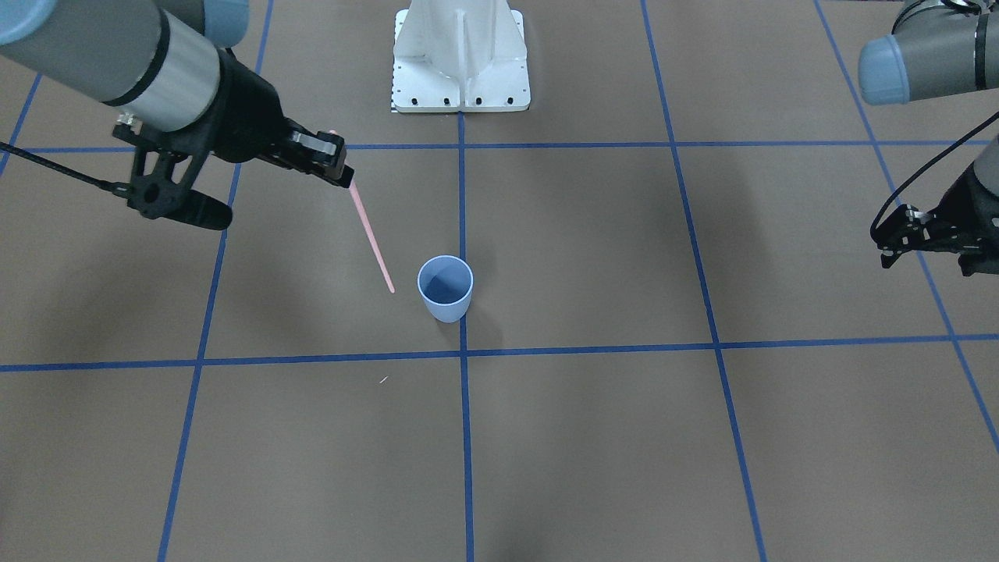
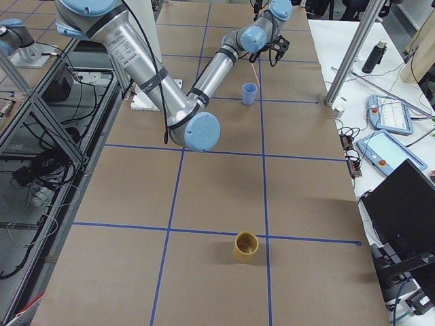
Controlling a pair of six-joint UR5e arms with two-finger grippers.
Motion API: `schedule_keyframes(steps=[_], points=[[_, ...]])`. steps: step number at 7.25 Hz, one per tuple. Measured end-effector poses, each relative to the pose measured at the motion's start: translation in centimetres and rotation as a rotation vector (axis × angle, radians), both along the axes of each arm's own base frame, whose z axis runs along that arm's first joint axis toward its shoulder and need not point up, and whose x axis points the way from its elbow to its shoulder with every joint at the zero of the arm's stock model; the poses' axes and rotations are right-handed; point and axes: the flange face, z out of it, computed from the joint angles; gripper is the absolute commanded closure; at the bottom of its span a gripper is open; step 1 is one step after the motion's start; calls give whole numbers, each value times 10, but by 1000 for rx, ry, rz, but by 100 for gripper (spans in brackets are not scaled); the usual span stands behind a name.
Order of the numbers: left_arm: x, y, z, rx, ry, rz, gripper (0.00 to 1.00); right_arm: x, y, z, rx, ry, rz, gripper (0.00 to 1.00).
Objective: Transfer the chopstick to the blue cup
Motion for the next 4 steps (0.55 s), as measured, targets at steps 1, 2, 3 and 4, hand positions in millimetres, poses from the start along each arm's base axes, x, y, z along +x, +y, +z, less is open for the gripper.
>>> schedule_keyframes(steps=[1, 2, 3, 4], points=[[0, 0, 0, -1, 0, -1, 2, -15, 7, -2, 9, -6, -24, 100], [0, 0, 0, -2, 0, -2, 2, -25, 11, -2, 11, -7, -39, 100], [0, 0, 0, -3, 0, -3, 2, -34, 9, 2, 11, -7, -48, 100], [0, 0, 0, -3, 1, -4, 2, -44, 3, 9, 13, -9, -54, 100]])
